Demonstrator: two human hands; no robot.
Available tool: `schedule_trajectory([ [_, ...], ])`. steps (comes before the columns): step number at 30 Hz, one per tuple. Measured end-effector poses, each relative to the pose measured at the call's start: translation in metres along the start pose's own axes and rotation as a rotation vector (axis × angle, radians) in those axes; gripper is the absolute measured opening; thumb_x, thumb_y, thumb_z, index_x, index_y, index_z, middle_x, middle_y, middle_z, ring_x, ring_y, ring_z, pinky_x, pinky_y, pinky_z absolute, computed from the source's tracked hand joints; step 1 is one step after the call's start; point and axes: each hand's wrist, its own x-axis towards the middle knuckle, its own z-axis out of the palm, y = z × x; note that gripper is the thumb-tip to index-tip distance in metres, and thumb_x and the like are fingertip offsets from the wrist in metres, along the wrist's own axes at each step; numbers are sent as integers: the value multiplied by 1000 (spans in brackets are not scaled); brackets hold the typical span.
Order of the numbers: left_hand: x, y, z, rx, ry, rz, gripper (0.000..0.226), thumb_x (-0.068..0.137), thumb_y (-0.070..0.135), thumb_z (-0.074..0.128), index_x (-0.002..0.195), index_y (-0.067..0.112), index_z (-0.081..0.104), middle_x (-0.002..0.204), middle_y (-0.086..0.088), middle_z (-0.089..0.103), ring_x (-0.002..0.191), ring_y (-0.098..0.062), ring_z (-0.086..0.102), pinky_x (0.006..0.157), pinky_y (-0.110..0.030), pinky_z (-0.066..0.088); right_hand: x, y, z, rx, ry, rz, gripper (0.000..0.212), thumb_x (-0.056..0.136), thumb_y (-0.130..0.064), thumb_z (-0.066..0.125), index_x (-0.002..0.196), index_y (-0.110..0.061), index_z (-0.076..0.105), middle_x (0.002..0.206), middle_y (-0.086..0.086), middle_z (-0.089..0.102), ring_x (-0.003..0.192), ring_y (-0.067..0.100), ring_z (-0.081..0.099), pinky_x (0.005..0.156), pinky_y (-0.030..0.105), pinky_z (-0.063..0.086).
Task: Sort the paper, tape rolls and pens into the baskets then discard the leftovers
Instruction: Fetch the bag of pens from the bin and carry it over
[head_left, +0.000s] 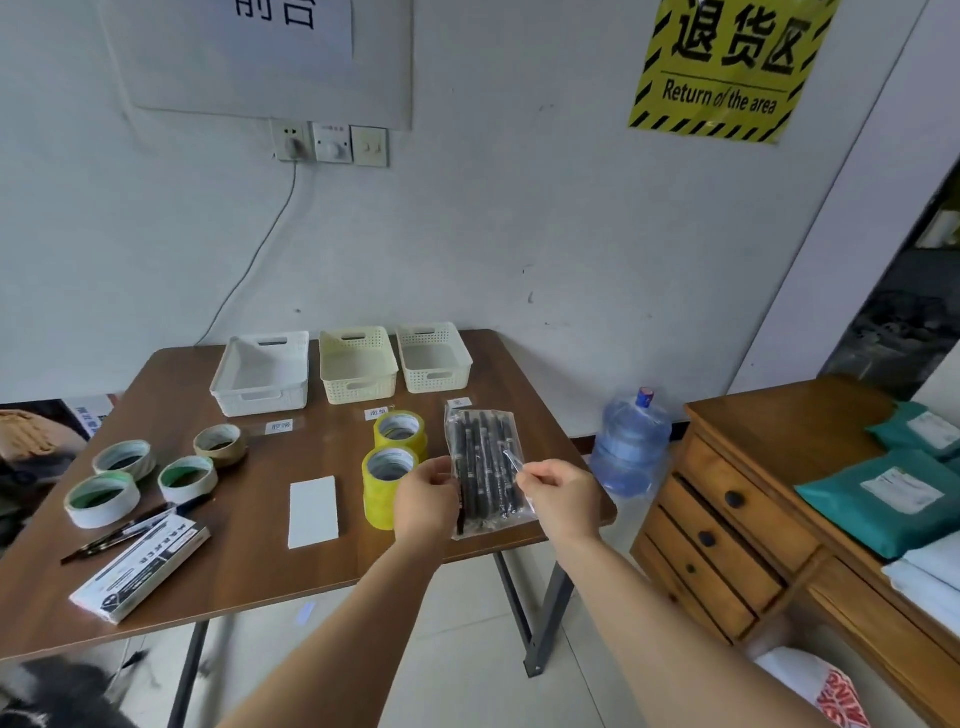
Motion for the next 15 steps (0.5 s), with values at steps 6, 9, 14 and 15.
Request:
schedule_trajectory([
  [6, 82, -5, 50, 17, 39, -71, 33, 89, 6, 47, 112, 18, 67, 89, -3, 72, 81, -23, 69, 75, -41, 59, 88, 28, 18, -22, -62, 39, 6, 83, -18, 72, 88, -21, 74, 85, -7, 71, 81, 8, 65, 63, 15, 48],
  [9, 116, -14, 71, -4, 60, -126, 33, 88, 6, 49, 115, 16, 66, 93, -4, 73, 84, -24, 69, 74, -39, 59, 126, 46, 30, -52, -92, 58, 7, 83, -20, 72, 89, -21, 73, 86, -7, 71, 82, 9, 65, 64, 16, 51],
  [14, 158, -38, 92, 21, 67, -215, 31, 90, 11, 52, 117, 18, 65, 98, -2, 72, 87, -20, 68, 78, -38, 58, 165, 79, 52, -116, -150, 99, 12, 84, -21, 72, 96, -18, 73, 92, -6, 71, 84, 10, 65, 68, 18, 52],
  [15, 165, -43, 95, 20, 58, -237, 30, 90, 11, 54, 117, 19, 66, 95, 0, 72, 86, -19, 69, 76, -36, 59, 171, 85, 57, -128, -163, 106, 13, 84, -21, 72, 97, -18, 73, 93, -5, 71, 84, 9, 65, 68, 18, 52],
])
